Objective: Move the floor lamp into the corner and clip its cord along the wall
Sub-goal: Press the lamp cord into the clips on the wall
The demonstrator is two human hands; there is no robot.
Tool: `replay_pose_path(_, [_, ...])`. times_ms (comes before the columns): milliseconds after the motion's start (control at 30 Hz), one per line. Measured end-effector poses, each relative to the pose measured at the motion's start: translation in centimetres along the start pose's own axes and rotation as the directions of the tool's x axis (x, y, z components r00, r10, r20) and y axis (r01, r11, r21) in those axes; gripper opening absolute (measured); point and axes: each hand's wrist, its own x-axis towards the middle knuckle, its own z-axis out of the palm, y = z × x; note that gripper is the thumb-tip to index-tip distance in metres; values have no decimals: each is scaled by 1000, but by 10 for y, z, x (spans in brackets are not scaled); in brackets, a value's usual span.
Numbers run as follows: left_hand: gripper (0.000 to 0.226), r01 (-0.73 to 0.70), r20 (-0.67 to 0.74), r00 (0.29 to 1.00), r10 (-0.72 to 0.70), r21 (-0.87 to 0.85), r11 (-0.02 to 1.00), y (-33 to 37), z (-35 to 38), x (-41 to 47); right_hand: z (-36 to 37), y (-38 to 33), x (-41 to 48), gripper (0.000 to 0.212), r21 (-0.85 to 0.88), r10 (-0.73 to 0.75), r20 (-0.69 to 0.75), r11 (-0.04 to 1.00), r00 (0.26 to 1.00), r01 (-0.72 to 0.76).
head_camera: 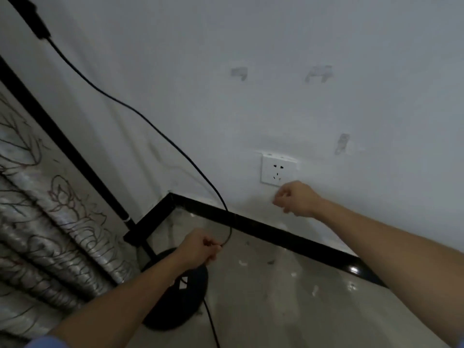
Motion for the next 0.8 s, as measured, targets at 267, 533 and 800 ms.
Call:
replay_pose_path(267, [31, -15, 161, 987, 9, 39, 999, 38, 20, -13, 28, -75, -15, 39, 347, -269, 28, 906, 963, 243])
replay_pose_path(533, [18, 7, 249, 968, -13, 24, 1000, 33, 1, -12, 34, -83, -20, 21, 132, -336, -186, 923, 923, 362])
replay_pose_path(800, [17, -179, -290, 943, 161, -38, 983, 49, -62, -9, 10, -65, -8, 27, 245, -187, -330, 930, 925, 275])
